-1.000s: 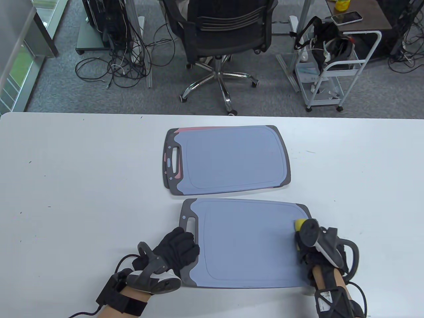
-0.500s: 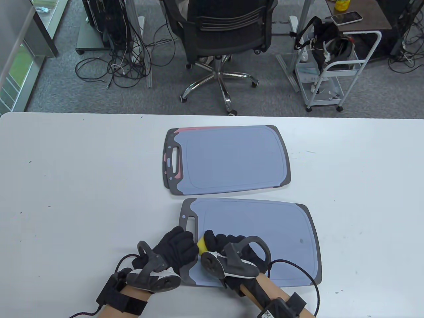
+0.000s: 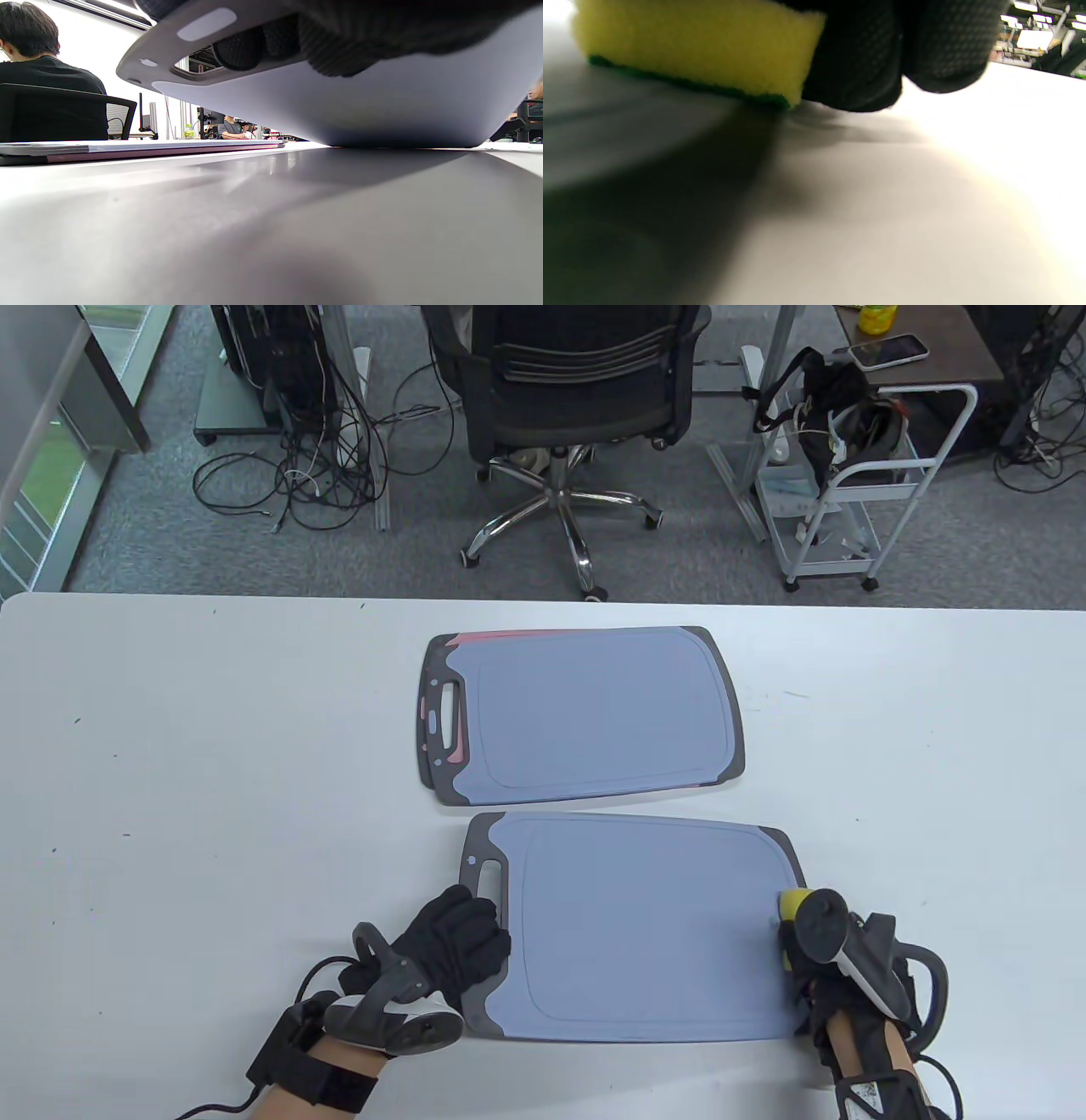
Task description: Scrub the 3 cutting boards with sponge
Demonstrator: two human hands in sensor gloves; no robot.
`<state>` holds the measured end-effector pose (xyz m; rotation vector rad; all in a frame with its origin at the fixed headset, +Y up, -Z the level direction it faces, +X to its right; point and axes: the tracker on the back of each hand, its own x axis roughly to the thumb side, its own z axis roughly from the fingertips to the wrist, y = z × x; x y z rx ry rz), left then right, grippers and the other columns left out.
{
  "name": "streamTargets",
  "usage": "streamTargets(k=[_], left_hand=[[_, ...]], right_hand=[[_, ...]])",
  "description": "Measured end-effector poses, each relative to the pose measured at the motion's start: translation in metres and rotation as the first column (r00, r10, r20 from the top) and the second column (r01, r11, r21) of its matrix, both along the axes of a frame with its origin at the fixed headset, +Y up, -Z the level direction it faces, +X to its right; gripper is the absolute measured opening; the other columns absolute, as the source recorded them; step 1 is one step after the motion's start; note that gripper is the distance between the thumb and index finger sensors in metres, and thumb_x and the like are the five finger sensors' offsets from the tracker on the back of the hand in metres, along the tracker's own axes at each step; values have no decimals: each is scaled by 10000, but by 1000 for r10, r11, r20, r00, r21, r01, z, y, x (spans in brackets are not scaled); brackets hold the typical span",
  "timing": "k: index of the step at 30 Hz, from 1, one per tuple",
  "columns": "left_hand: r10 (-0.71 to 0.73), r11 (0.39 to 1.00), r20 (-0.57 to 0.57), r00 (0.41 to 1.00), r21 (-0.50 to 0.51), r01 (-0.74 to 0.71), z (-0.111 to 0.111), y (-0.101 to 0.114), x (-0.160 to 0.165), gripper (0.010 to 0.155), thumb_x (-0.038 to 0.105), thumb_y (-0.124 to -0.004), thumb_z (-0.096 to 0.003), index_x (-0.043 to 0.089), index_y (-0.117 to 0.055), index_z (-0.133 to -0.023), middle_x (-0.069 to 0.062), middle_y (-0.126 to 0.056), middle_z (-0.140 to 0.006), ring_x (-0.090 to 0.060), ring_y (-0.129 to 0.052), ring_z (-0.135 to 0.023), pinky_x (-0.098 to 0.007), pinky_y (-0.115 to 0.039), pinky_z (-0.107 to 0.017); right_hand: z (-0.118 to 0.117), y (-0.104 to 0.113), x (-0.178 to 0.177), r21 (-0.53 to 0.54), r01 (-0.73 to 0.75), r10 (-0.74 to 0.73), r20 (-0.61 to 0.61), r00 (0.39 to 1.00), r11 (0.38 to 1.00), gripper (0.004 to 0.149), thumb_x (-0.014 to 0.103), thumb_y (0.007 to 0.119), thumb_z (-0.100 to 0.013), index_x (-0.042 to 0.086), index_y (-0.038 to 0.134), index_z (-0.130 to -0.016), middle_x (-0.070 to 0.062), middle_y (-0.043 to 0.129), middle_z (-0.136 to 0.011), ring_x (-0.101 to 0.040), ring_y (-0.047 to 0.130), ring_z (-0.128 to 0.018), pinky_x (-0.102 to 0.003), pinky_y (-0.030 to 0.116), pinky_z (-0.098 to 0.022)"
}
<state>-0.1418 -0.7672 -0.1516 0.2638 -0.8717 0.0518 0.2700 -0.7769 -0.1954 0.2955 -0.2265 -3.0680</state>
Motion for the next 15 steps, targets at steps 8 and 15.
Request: streamTargets(k=[8, 15], left_hand=[[-4, 1000, -2, 1000, -1, 4, 0, 0, 0, 438, 381, -834, -568, 279, -612, -932, 60, -740, -930, -229, -751, -994, -554, -590, -773], [-4, 1000, -2, 1000, 3, 4, 0, 0, 0, 437, 384, -839, -567, 281, -617, -929, 63, -747, -928, -226, -757, -994, -555, -596, -770]], right_hand=[[28, 34, -207, 23, 93, -54, -666, 744, 995, 715, 545, 659, -471, 99, 591, -1026, -116, 810, -738, -185, 898, -485, -453, 790, -471], [29, 35, -208, 36, 81, -36, -668, 743, 996, 709, 554, 642, -465, 140, 576, -1037, -93, 800, -758, -190, 898, -502, -456, 786, -479]])
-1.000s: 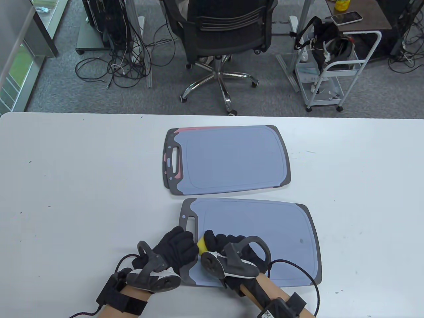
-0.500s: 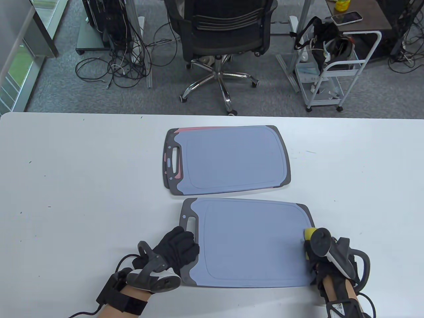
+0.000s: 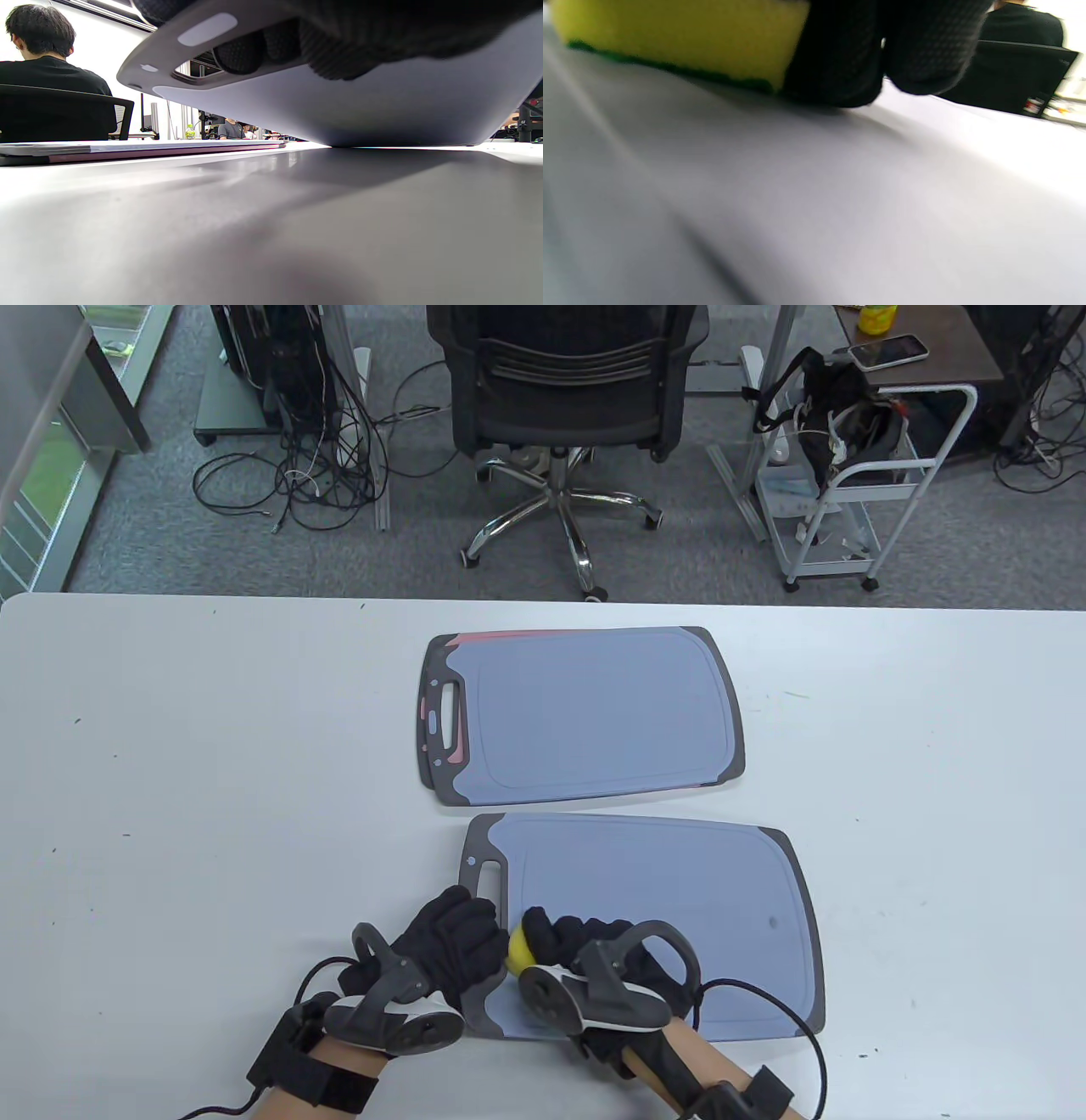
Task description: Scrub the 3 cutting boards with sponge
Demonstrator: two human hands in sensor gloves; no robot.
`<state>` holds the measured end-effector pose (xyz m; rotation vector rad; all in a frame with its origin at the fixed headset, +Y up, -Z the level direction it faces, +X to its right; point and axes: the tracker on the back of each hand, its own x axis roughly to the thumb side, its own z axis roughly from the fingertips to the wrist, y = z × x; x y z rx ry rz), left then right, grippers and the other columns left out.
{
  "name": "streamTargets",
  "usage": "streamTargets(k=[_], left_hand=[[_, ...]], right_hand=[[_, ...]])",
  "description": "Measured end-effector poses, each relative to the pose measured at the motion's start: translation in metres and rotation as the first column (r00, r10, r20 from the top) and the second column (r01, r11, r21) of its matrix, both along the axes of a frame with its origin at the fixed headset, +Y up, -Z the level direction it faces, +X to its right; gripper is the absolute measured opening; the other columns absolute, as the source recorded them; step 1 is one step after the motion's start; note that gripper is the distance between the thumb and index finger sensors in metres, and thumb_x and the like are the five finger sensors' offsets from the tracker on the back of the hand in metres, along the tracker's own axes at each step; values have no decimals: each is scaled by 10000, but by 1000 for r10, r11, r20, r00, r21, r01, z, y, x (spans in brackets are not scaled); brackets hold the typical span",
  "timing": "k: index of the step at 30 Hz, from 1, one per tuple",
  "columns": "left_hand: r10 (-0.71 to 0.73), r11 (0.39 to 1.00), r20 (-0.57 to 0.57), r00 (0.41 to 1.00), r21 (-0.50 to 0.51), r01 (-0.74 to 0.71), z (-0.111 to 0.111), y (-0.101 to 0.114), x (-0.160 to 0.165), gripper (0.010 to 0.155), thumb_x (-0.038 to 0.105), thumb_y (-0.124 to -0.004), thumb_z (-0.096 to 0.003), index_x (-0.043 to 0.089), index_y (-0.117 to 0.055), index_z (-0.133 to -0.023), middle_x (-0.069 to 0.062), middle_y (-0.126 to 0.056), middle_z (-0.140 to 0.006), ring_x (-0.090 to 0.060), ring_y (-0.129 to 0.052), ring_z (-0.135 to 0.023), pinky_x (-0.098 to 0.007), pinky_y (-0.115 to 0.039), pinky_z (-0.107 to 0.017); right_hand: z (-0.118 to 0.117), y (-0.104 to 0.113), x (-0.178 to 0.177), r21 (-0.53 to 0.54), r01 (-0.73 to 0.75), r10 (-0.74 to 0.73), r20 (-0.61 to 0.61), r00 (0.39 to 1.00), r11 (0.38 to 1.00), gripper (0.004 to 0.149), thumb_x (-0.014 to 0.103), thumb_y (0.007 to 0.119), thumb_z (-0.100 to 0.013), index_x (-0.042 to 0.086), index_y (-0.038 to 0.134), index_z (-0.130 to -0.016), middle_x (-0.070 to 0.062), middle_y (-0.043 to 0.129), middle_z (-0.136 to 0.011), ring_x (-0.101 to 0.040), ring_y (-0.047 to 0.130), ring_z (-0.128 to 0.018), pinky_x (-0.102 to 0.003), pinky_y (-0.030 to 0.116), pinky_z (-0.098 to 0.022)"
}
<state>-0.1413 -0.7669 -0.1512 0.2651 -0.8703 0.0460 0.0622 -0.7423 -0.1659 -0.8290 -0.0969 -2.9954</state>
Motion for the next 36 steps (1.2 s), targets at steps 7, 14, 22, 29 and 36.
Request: streamTargets(k=[7, 14, 22, 29, 36], left_hand=[[1, 1000, 2, 1000, -1, -1, 0, 0, 0, 440, 384, -840, -568, 282, -613, -931, 62, -742, -932, -227, -751, -997, -555, -587, -773], [2, 1000, 2, 1000, -1, -2, 0, 0, 0, 439, 384, -836, -571, 280, -610, -933, 60, -739, -933, -228, -747, -998, -556, -584, -773], [-1, 1000, 2, 1000, -2, 1, 0, -1, 0, 439, 387, -842, -567, 281, -619, -931, 63, -748, -929, -228, -758, -993, -555, -594, -771], [-4, 1000, 7, 1000, -3, 4, 0, 0, 1, 442, 388, -846, -567, 280, -620, -931, 62, -749, -928, -227, -760, -991, -557, -596, -770], [-5, 1000, 8, 1000, 4, 5, 1, 0, 1, 443, 389, -843, -569, 278, -617, -933, 61, -747, -929, -228, -758, -992, -557, -594, -770]], right_hand=[[-11, -28, 164, -63, -32, 60, 498, 865, 997, 708, 544, 637, -466, 128, 575, -1037, -104, 794, -756, -201, 894, -498, -464, 780, -475], [-18, -30, 198, -106, -60, 113, 616, 780, 993, 704, 510, 657, -473, 64, 597, -1015, -141, 813, -747, -224, 907, -486, -477, 780, -465], [5, -3, 6, 14, -26, 26, 3, 1000, 1000, 713, 535, 639, -474, 94, 571, -1029, -120, 795, -748, -195, 892, -498, -462, 783, -480], [8, -3, 4, 26, -5, 5, 2, 1000, 1000, 710, 550, 631, -469, 134, 566, -1041, -96, 786, -763, -185, 887, -504, -455, 781, -481], [5, -25, 147, -50, 2, 20, 439, 898, 999, 709, 547, 643, -466, 140, 570, -1041, -101, 786, -764, -195, 887, -504, -461, 778, -480]])
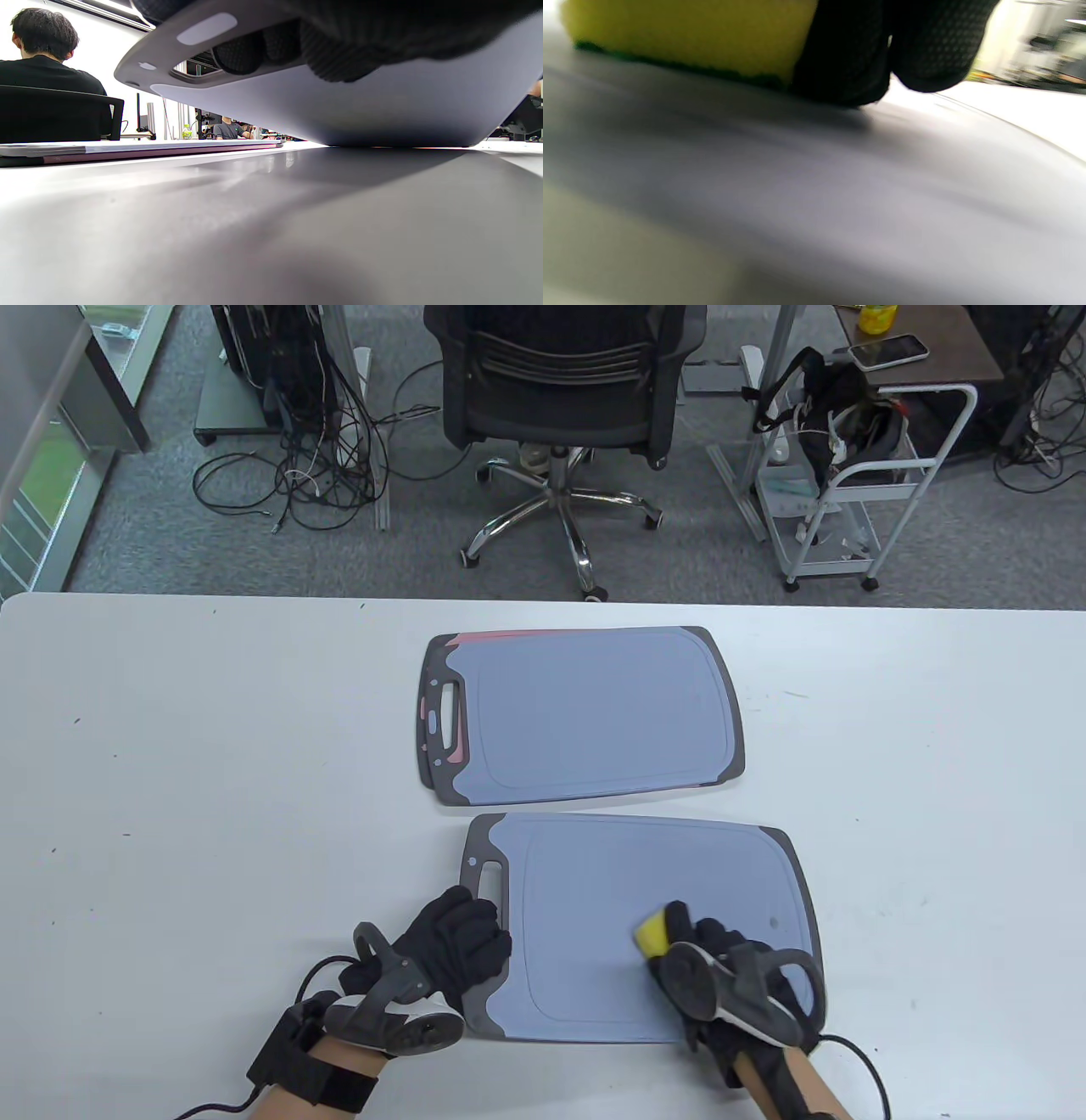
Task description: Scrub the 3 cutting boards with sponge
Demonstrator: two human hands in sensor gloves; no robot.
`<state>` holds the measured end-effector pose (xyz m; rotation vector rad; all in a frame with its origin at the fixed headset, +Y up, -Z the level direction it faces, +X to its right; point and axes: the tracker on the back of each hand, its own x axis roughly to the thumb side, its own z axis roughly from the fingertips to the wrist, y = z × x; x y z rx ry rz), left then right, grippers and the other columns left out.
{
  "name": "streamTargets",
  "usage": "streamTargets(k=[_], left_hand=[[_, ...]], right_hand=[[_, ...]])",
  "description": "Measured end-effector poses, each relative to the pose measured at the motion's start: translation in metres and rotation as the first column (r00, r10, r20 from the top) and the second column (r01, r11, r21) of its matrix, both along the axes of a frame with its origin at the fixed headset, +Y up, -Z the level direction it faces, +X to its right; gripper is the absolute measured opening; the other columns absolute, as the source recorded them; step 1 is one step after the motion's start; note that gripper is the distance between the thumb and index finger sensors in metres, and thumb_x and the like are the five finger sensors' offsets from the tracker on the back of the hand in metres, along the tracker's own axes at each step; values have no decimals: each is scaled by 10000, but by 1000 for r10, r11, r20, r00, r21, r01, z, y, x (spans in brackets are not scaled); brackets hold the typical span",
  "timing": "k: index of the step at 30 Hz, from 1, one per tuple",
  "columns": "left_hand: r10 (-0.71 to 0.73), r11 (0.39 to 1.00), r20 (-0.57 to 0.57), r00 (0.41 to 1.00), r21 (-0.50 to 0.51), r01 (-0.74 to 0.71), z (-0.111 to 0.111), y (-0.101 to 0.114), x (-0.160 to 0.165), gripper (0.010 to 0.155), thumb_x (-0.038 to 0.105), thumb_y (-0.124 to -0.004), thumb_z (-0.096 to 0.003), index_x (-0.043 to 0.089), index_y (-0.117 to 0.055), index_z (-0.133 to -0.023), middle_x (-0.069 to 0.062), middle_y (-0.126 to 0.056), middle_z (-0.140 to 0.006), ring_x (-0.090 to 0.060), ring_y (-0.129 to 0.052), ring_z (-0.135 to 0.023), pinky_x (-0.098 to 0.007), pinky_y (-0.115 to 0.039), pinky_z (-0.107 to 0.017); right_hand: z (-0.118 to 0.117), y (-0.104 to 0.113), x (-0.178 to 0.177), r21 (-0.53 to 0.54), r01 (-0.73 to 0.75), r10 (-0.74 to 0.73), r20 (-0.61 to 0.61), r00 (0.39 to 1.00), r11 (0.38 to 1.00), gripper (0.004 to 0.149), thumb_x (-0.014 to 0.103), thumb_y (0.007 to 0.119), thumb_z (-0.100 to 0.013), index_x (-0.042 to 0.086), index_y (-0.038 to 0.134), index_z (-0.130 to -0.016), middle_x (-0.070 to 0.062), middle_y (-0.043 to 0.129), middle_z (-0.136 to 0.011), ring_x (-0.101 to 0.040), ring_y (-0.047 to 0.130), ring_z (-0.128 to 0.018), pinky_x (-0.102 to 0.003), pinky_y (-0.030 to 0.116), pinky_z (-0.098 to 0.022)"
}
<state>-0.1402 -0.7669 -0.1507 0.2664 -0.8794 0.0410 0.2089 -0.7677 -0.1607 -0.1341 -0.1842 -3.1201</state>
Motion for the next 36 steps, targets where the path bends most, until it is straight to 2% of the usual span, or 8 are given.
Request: streamTargets(k=[4, 7, 15, 19, 22, 27, 32, 36], left_hand=[[-1, 1000, 0, 1000, 6, 1, 0, 0, 0, 442, 388, -839, -571, 277, -614, -935, 59, -743, -931, -230, -755, -992, -558, -592, -769], [3, 1000, -1, 1000, 0, -3, 0, 0, 0, 443, 388, -838, -570, 277, -612, -935, 59, -742, -932, -229, -751, -995, -557, -589, -771], [0, 1000, -2, 1000, -1, 0, 0, 0, 0, 442, 387, -843, -568, 277, -619, -933, 58, -748, -929, -230, -757, -993, -557, -593, -769], [-7, 1000, -2, 1000, 10, 7, 1, 0, 0, 440, 389, -843, -568, 277, -621, -931, 59, -751, -926, -228, -765, -988, -556, -602, -767], [-1, 1000, 0, 1000, 2, 1, 0, 0, 0, 442, 390, -843, -568, 278, -619, -933, 59, -748, -928, -228, -760, -990, -556, -597, -768], [4, 1000, 0, 1000, -9, -4, -1, 0, -1, 444, 388, -843, -569, 278, -617, -934, 60, -745, -931, -229, -753, -994, -557, -587, -771], [2, 1000, -3, 1000, 0, -2, 0, 0, -1, 443, 389, -840, -570, 279, -613, -936, 61, -742, -932, -228, -752, -995, -555, -589, -770], [2, 1000, -2, 1000, 2, -2, 0, 1, -1, 444, 390, -837, -571, 278, -612, -937, 61, -741, -933, -228, -751, -995, -556, -588, -770]], right_hand=[[2, -9, 65, -36, -9, 17, 237, 971, 999, 712, 544, 642, -470, 116, 576, -1035, -105, 796, -752, -199, 897, -492, -460, 782, -468], [-2, -6, 50, -16, -32, 34, 203, 979, 999, 710, 518, 664, -472, 63, 606, -1014, -138, 817, -730, -215, 908, -472, -472, 787, -453], [13, 20, -130, 51, 33, -9, -420, 908, 998, 715, 548, 650, -471, 103, 581, -1026, -110, 799, -737, -184, 891, -483, -451, 788, -471], [23, 27, -168, 91, 21, 30, -529, 848, 996, 718, 553, 642, -467, 107, 582, -1026, -102, 802, -738, -179, 896, -485, -448, 792, -472], [19, 23, -147, 80, 51, -5, -491, 871, 996, 713, 566, 638, -465, 139, 582, -1033, -85, 800, -744, -164, 893, -481, -436, 794, -466], [11, 6, -46, 42, 17, -9, -187, 982, 999, 709, 555, 646, -462, 132, 591, -1029, -93, 805, -739, -177, 897, -475, -446, 793, -461], [12, -11, 58, 27, 18, -23, 175, 984, 999, 707, 545, 652, -465, 122, 591, -1029, -106, 802, -736, -184, 893, -467, -452, 788, -454], [5, -8, 56, -24, 18, -13, 201, 980, 1000, 708, 511, 679, -471, 59, 607, -1011, -144, 816, -725, -221, 905, -465, -478, 784, -449]])
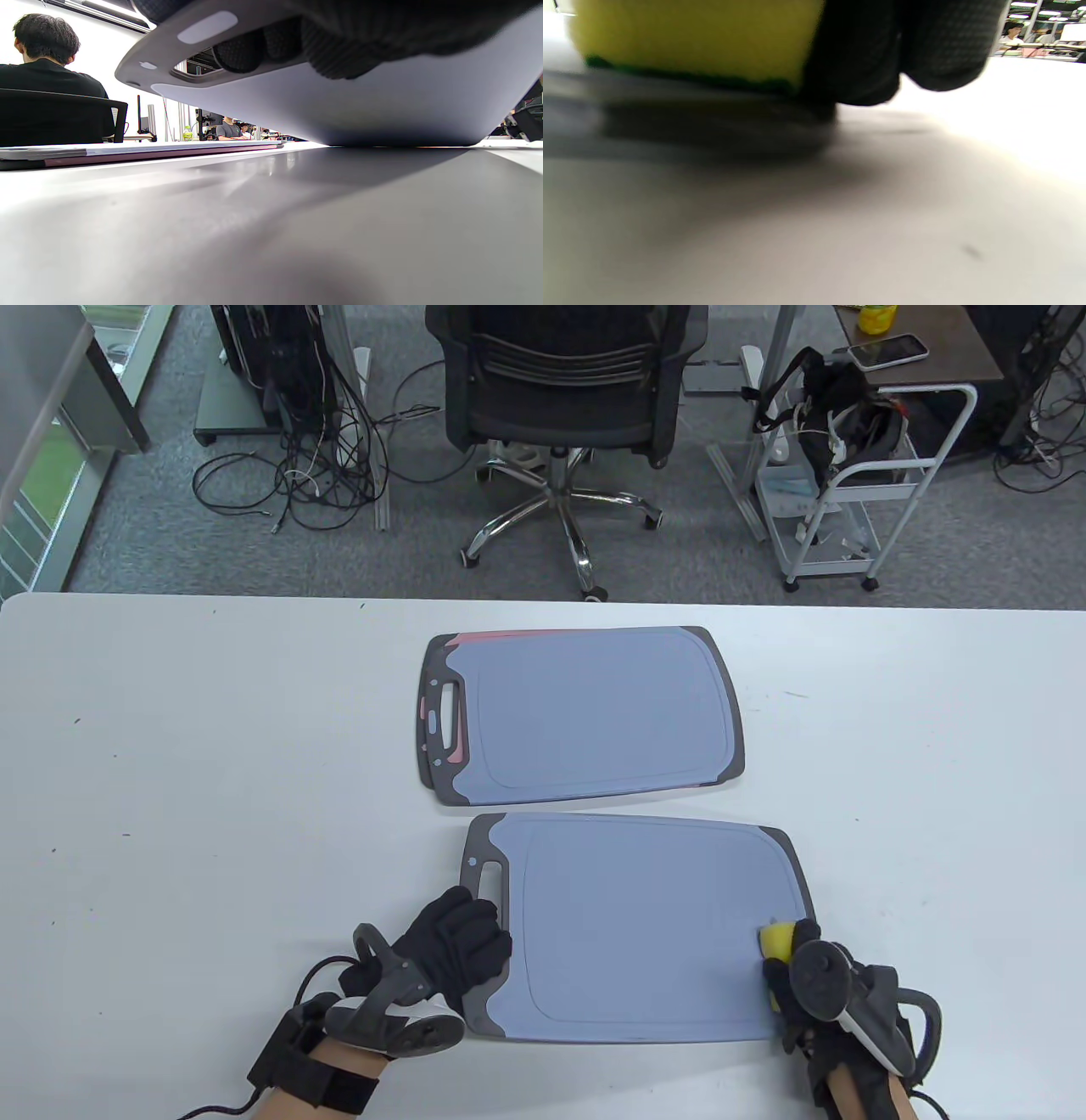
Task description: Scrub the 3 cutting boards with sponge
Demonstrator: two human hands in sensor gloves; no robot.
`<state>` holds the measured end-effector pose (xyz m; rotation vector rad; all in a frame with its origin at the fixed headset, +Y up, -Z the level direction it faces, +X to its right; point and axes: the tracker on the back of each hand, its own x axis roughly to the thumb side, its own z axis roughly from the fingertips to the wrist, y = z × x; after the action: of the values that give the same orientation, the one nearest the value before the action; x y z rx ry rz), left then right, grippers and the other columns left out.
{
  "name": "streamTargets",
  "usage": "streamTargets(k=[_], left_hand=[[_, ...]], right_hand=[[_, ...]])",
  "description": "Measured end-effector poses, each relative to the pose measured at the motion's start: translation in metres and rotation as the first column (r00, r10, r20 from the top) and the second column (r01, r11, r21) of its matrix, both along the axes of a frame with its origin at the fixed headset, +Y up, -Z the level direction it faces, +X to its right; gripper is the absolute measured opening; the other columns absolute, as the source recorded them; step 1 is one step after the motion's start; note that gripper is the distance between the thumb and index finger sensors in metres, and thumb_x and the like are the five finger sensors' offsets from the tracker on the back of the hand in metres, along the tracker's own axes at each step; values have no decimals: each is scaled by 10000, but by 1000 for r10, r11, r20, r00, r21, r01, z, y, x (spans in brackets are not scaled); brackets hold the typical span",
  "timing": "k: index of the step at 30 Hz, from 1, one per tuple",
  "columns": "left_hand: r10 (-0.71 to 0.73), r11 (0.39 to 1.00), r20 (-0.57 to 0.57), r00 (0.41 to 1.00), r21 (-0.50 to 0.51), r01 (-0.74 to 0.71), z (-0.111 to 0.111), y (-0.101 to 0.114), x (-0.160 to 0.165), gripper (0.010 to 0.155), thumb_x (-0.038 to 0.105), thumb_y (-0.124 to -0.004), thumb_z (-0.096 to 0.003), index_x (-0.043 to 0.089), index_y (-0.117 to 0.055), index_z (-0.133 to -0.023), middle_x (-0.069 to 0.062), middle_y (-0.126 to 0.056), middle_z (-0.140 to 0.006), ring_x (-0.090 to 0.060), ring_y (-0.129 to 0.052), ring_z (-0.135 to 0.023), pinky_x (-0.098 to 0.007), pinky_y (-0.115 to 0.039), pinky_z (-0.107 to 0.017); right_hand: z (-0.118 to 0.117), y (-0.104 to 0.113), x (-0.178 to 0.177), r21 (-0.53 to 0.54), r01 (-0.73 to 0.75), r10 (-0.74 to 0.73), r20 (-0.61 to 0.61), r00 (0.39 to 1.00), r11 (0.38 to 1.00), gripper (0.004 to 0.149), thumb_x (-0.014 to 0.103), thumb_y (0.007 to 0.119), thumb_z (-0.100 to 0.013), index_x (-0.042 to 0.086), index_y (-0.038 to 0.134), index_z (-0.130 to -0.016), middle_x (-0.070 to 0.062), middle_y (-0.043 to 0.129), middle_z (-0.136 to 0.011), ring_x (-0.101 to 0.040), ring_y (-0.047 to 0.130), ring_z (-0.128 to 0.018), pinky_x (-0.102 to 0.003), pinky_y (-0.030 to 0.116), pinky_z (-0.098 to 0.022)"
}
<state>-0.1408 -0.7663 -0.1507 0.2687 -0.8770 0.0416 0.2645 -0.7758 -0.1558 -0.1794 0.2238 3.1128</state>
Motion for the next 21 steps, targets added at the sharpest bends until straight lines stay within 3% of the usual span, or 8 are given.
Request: streamTargets(k=[2, 5, 7, 11, 15, 21], left_hand=[[2, 1000, 0, 1000, -3, -2, 0, 0, 0, 445, 390, -838, -570, 278, -612, -937, 62, -742, -933, -227, -751, -996, -556, -588, -770], [1, 1000, 1, 1000, -2, -1, 0, 0, 0, 444, 388, -839, -570, 277, -615, -937, 59, -744, -932, -231, -753, -994, -557, -590, -769], [2, 1000, 0, 1000, -7, -2, 0, 0, 0, 444, 388, -842, -569, 278, -616, -936, 60, -746, -932, -229, -755, -994, -557, -590, -769], [-1, 1000, -1, 1000, -2, 1, 0, 0, 0, 446, 389, -844, -568, 277, -619, -936, 60, -748, -931, -229, -758, -994, -556, -595, -768], [3, 1000, 2, 1000, -5, -3, 0, -1, 0, 446, 390, -843, -569, 278, -617, -937, 59, -746, -933, -231, -757, -993, -557, -593, -768], [2, 1000, 0, 1000, -3, -2, 0, -1, 0, 448, 390, -843, -570, 277, -616, -939, 60, -745, -933, -229, -755, -994, -557, -591, -769]], right_hand=[[-5, 6, -30, 13, -70, 71, -135, 988, 997, 707, 521, 653, -474, 64, 592, -1011, -134, 814, -731, -202, 909, -469, -460, 795, -450], [-5, 16, -102, 40, 9, 6, -350, 937, 999, 712, 527, 664, -470, 74, 597, -1015, -137, 813, -729, -202, 906, -473, -463, 794, -454], [4, 25, -167, 71, 37, 7, -536, 844, 997, 712, 533, 662, -469, 89, 591, -1020, -128, 807, -734, -196, 898, -476, -461, 789, -462], [16, 34, -228, 139, 29, 74, -684, 725, 990, 712, 552, 637, -466, 112, 586, -1023, -102, 806, -739, -175, 899, -482, -445, 797, -470], [11, 33, -209, 99, 51, 24, -640, 768, 994, 708, 557, 649, -460, 140, 588, -1029, -92, 804, -750, -177, 897, -488, -448, 792, -470], [8, 11, -77, 29, -23, 30, -284, 958, 999, 708, 548, 648, -461, 134, 580, -1032, -100, 802, -755, -194, 901, -492, -459, 789, -467]])
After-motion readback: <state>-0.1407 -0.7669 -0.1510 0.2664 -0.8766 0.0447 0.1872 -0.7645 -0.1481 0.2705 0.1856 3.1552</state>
